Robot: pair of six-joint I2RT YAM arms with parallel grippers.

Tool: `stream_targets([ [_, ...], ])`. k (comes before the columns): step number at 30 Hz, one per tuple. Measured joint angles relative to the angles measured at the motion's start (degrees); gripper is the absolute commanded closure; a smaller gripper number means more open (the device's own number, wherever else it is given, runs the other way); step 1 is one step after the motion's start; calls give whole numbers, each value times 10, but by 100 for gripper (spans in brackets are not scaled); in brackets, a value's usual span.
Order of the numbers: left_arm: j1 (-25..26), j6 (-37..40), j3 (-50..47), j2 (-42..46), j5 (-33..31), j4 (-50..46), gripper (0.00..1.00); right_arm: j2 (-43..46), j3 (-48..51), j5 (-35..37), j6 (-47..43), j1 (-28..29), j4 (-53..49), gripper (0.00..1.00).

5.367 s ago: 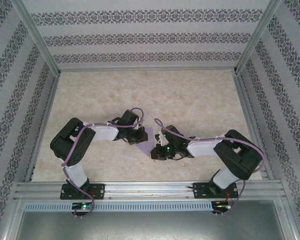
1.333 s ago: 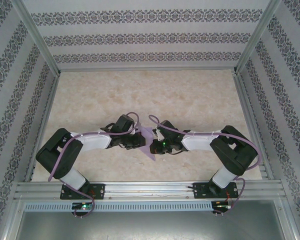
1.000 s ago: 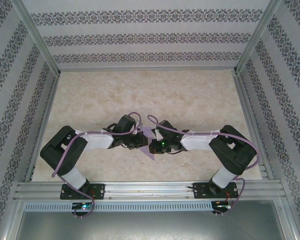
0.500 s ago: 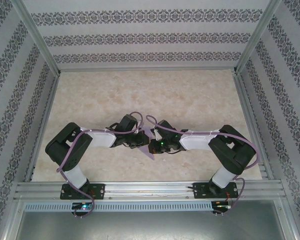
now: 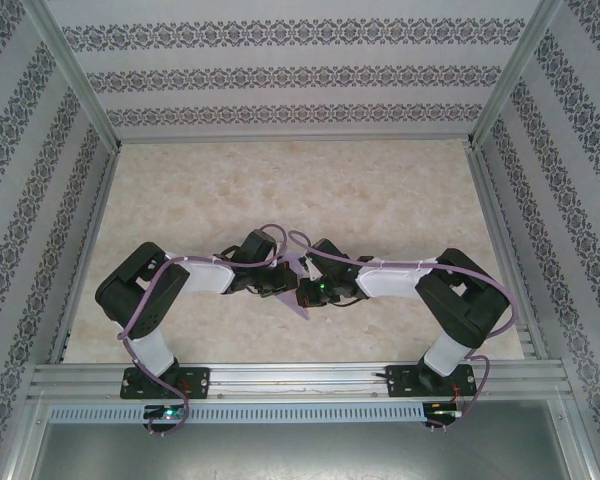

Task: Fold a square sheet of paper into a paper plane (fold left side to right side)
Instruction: Fourth fold the wing at the center of the table.

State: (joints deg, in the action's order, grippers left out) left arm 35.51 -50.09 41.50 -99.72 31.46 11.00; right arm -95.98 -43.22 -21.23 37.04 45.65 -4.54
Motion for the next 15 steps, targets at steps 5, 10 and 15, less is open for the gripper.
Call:
stream_targets([
  [5, -1, 3, 0, 0, 0, 0, 91, -6, -5, 0, -2, 0, -8, 100],
  [10, -7, 7, 0, 0, 3, 0, 91, -10, -9, -1, -9, 0, -8, 100],
  [15, -20, 15, 0, -3, 16, 0, 91, -16, -13, 0, -13, 3, -5, 100],
])
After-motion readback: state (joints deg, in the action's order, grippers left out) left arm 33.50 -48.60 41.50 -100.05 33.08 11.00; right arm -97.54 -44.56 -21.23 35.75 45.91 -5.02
